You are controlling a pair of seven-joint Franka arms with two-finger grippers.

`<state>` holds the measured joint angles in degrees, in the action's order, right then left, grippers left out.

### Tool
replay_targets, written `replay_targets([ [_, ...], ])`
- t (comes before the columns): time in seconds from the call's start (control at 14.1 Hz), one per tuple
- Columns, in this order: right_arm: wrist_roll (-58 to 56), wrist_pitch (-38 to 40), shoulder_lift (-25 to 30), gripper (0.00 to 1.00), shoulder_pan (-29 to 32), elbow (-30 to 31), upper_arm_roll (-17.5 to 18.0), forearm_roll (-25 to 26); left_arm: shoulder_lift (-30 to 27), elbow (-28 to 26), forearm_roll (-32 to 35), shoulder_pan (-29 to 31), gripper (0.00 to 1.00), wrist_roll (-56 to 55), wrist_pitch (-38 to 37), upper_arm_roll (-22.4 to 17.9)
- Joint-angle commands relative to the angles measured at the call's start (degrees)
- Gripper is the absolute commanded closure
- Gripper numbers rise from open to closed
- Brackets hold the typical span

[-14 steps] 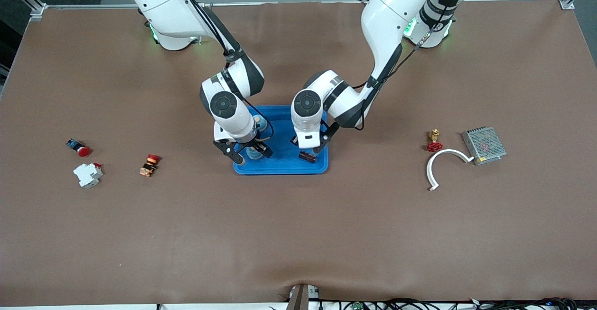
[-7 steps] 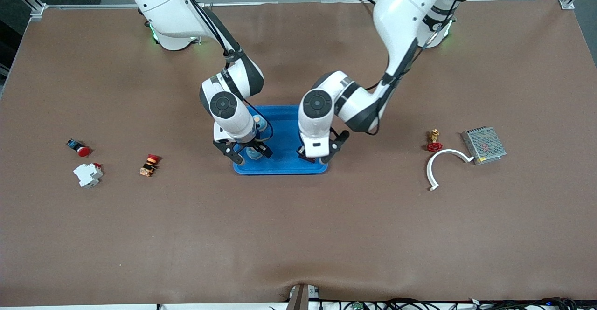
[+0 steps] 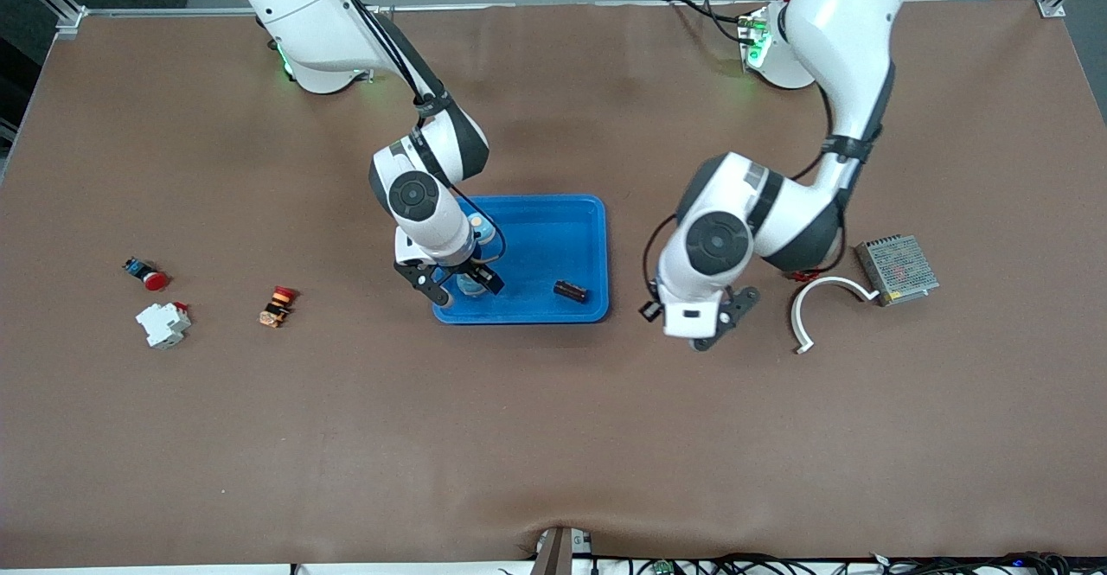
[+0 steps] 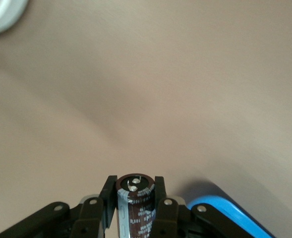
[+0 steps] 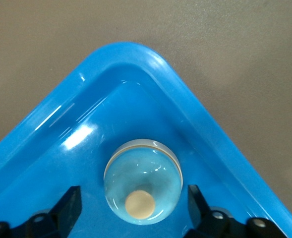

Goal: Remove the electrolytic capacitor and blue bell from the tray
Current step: 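Place the capacitor by the white cable while the right gripper carries the bell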

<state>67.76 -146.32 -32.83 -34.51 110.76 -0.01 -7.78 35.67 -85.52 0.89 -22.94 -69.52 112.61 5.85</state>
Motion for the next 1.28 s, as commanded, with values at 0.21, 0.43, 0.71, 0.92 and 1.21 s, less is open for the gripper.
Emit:
replay_targets([
  [0.21,0.62,1.04,-0.39,1.0,-0.21,-0.81,-0.43,-0.04,-0.86,-8.68,4.02,8.08,1.0,8.52,-1.16,0.39],
  [0.43,1.06,7.76,0.92,1.0,0.05,-3.17,-0.25,-0.13,-1.56,-13.25,6.32,10.1,1.0,8.88,-0.72,0.39],
  [0.71,2.29,27.12,2.07,1.0,0.23,-13.62,-0.51,-0.04,-0.95,-15.73,6.58,12.13,1.0,9.49,2.53,0.48],
  [0.92,-0.07,30.65,3.82,1.0,2.76,-14.26,-0.69,0.57,0.71,-15.46,6.5,13.63,1.0,9.32,6.65,0.56],
  [1.21,-16.47,39.51,7.68,1.0,9.96,-14.0,-0.69,0.75,0.63,-14.06,6.5,13.8,0.14,8.88,6.66,0.48],
])
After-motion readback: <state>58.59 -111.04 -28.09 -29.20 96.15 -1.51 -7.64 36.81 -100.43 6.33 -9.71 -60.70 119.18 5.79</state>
